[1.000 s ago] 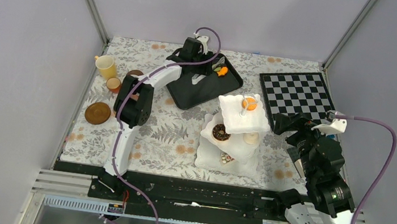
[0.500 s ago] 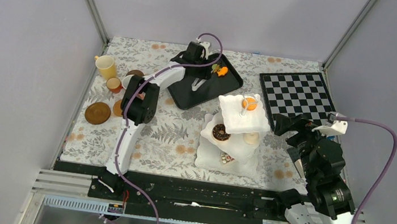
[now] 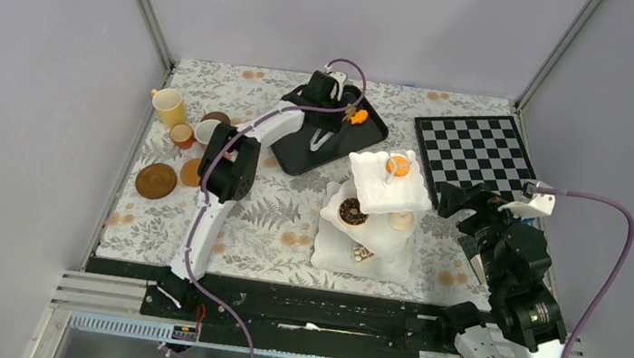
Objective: Serve the afternoon tea
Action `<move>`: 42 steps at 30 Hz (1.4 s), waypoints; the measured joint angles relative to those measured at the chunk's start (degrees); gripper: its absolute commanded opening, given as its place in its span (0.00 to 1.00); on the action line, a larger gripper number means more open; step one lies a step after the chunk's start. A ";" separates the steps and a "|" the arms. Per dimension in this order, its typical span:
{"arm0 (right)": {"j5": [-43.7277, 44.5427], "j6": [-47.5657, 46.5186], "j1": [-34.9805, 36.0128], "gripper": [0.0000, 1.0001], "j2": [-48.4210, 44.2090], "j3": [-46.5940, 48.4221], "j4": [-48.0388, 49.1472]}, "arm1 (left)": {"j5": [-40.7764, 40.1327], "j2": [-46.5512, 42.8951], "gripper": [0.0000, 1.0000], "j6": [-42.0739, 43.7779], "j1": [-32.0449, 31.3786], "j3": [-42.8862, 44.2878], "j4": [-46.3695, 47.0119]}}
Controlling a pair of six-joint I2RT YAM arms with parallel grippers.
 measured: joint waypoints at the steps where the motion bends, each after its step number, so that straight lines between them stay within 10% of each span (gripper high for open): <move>1: 0.00 0.00 0.00 0.98 -0.07 0.00 0.00 | -0.35 0.15 0.58 0.13 -0.20 0.17 -0.24; 29: 0.02 -0.28 0.00 0.98 -1.73 -0.66 0.00 | -4.33 3.65 0.23 2.51 -0.83 5.57 -5.60; 42: -0.02 -1.92 0.00 0.98 -4.85 -0.79 0.37 | -5.11 -16.59 0.19 2.75 0.42 1.07 -11.28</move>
